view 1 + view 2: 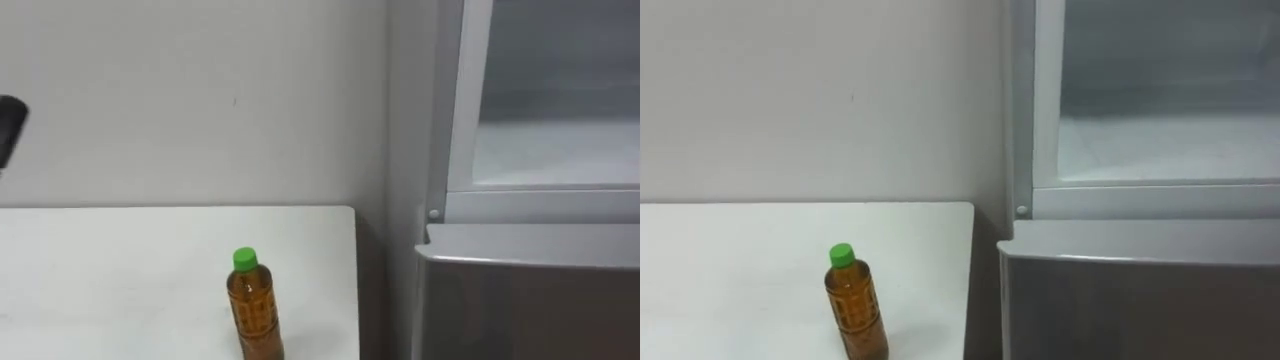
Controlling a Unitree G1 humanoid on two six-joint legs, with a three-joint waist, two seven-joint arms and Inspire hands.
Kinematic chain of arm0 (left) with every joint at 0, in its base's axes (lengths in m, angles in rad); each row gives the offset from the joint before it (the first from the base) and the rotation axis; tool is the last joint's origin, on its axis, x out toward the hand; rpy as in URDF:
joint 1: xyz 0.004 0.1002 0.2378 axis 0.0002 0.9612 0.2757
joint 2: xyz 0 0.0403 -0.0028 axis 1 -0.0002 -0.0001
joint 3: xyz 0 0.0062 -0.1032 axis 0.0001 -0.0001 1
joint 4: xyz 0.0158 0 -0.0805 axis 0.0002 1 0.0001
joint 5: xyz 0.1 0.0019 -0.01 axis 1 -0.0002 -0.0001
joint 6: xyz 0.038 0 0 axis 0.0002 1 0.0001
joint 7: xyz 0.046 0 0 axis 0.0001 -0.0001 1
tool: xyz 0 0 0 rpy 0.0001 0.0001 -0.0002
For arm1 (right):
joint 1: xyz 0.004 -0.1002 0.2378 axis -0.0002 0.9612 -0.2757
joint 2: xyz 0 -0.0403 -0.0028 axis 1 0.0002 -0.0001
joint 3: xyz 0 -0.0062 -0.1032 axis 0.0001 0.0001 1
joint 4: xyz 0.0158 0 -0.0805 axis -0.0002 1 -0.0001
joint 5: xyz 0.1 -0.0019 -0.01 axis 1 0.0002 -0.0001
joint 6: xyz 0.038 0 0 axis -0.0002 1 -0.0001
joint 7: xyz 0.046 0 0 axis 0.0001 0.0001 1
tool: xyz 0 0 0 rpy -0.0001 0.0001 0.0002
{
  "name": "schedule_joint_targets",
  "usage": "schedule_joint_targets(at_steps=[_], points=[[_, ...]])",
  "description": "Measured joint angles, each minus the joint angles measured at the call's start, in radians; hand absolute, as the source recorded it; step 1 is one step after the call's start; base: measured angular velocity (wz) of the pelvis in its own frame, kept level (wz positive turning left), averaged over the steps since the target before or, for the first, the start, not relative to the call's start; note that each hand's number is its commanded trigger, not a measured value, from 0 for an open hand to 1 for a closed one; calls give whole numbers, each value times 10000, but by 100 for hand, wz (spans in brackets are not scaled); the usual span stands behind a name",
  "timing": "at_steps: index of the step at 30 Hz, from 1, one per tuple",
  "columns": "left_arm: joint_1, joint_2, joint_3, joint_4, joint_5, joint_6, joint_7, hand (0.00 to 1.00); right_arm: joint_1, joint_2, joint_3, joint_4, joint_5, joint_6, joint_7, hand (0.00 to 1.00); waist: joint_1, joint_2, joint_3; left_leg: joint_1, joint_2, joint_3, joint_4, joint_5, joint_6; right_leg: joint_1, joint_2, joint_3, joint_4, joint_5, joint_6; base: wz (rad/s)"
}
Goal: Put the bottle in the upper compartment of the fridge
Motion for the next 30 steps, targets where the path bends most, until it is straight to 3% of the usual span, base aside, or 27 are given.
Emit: schedule_joint_targets(at_steps=[3, 6, 10, 16, 22, 30], points=[[853, -11, 446, 624, -478, -1, 190, 0, 281, 17, -346, -240, 78, 30, 4, 0, 51, 143, -51, 18, -52, -9, 0, 4, 6, 27, -37, 11, 38, -30, 37, 12], [1339, -12, 492, 1493, -1439, 40, 549, 0, 411, 19, -360, -482, 62, 256, -42, 0, 126, 142, -38, 2, -57, -110, -5, 20, 33, -15, -31, 3, 53, -41, 21, 7], [2227, -28, 466, 2654, -1773, 247, 731, 0, 674, 24, -477, -834, 37, 429, -60, 0, 207, 126, -17, -52, -64, -107, -1, 21, 36, 8, -35, -6, 35, -63, 17, 1], [2970, -127, 428, 4375, -2350, 441, 1237, 0, 886, 40, -479, -1381, -122, 692, -141, 0, 261, -109, 12, -50, -73, -118, 12, 21, 37, 5, -35, -2, 23, -75, 12, 2], [3130, -289, -305, 7105, -2333, 628, 1420, 0, 924, 40, -461, -1453, -504, 691, -116, 0, 282, -201, 35, -58, -72, -41, -7, 20, 39, 15, -39, 24, 21, -77, 14, 0], [3236, -323, -2407, 11548, -2315, 619, 991, 0, 951, 42, -496, -1724, -877, 669, -37, 0, 47, -260, 4, -35, -68, 57, 9, 11, 53, 23, -50, 110, 58, -102, 26, -2]])
